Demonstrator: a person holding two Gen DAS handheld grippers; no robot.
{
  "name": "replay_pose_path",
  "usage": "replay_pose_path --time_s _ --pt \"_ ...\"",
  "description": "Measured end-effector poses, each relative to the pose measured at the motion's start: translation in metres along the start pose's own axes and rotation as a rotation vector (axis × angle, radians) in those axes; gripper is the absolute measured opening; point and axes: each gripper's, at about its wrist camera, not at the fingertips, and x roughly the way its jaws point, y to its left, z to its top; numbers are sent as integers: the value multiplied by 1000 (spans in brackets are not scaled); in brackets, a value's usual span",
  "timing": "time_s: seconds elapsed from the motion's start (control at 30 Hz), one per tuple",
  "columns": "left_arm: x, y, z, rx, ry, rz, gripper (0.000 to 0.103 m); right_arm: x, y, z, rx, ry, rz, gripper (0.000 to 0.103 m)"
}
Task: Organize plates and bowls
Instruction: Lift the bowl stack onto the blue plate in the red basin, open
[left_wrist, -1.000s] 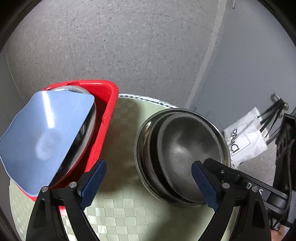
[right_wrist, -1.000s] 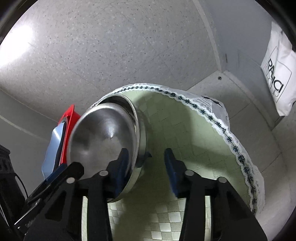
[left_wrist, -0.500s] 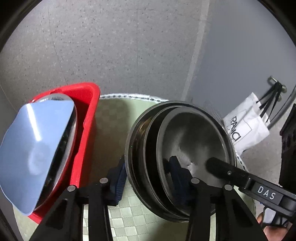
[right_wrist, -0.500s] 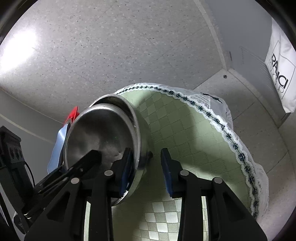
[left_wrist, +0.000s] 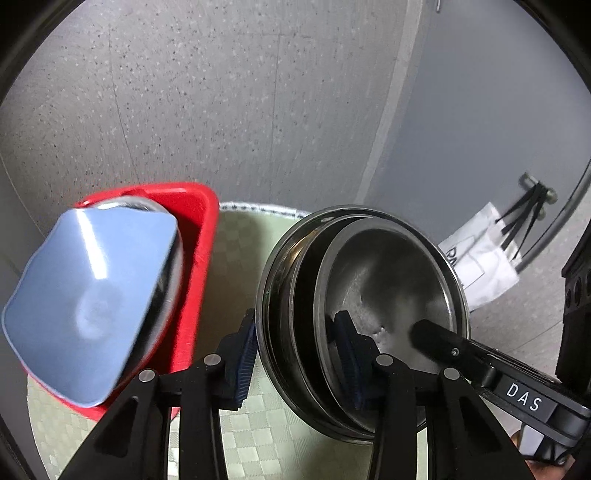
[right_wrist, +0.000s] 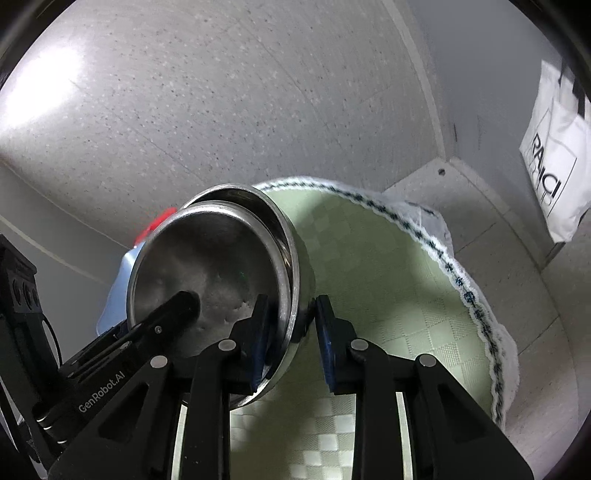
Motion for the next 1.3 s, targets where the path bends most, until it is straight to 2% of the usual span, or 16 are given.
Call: replay_pose_path --time_s 0.2,0.4,0.53,0.7,0.9,1.03,1.3 --pt "-47 15 -9 -14 -60 -43 37 -35 33 -2 -41 -68 -16 25" --pt "-98 52 -15 -34 -119 -76 37 -56 75 -3 -83 -119 -21 25" --pt "-120 92 -18 -60 -135 -73 37 -49 109 -4 -122 -123 -18 25" --pt "-137 147 -24 -92 -143 -41 37 -19 153 -4 -161 -93 -3 25" --pt "-138 208 -37 -139 -111 4 37 30 195 -6 -191 -25 1 25" --pt "-123 239 -32 -154 -80 26 37 65 213 -15 -196 24 -21 25" --pt "-85 254 -27 -129 2 4 36 106 218 -23 -185 53 -114 25"
